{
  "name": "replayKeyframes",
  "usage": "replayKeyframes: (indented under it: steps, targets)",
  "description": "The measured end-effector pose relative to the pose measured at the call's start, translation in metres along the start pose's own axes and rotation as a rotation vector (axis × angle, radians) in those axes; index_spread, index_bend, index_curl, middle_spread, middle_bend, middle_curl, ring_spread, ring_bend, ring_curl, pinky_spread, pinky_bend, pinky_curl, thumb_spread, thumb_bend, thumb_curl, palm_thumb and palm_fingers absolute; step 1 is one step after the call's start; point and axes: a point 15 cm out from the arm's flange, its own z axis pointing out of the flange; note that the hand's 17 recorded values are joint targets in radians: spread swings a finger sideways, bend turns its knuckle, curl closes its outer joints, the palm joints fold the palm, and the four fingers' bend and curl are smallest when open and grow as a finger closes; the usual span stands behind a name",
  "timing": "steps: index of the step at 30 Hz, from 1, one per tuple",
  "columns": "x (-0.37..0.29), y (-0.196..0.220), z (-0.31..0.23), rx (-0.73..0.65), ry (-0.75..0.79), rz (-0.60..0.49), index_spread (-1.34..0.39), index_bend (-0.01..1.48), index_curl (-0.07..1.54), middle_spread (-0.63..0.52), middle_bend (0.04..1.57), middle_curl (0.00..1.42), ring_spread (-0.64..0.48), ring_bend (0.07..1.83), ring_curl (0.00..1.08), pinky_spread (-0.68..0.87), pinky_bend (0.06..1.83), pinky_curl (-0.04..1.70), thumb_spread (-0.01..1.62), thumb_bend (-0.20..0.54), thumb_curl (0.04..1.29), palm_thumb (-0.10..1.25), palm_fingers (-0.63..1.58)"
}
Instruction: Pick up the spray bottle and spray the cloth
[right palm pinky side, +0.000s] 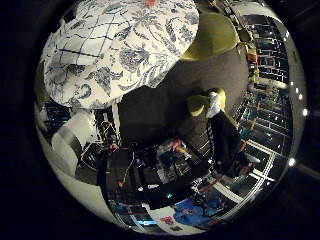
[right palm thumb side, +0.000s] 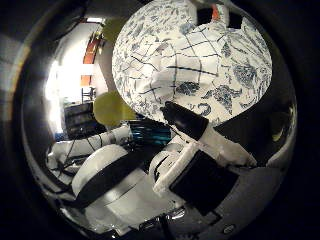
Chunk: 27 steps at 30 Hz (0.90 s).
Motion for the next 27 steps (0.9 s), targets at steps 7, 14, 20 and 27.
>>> replayKeyframes:
  steps: [7,14,20,27]
  targets:
    - [0.004,-0.011,-0.011,0.030,0.001,0.005,-0.43,0.19,0.41,-0.19,0.33,0.45,-0.04,0.54,0.23,0.38,0.25,0.18,1.15,-0.019,0.28,0.57,0.53]
    - [0.017,-0.029,-0.031,0.109,-0.058,0.073,-0.43,0.18,0.40,-0.19,0.34,0.45,-0.05,0.56,0.24,0.37,0.28,0.19,1.17,-0.021,0.27,0.54,0.53]
    - [0.046,-0.040,-0.039,0.195,-0.135,0.154,-0.41,0.17,0.38,-0.20,0.37,0.46,-0.08,0.62,0.25,0.35,0.32,0.19,1.17,-0.025,0.26,0.49,0.52]
    - [0.090,-0.050,-0.044,0.321,-0.281,0.220,-0.33,0.14,0.32,-0.12,0.34,0.45,0.02,0.59,0.25,0.35,0.49,0.23,1.10,-0.032,0.25,0.38,0.31]
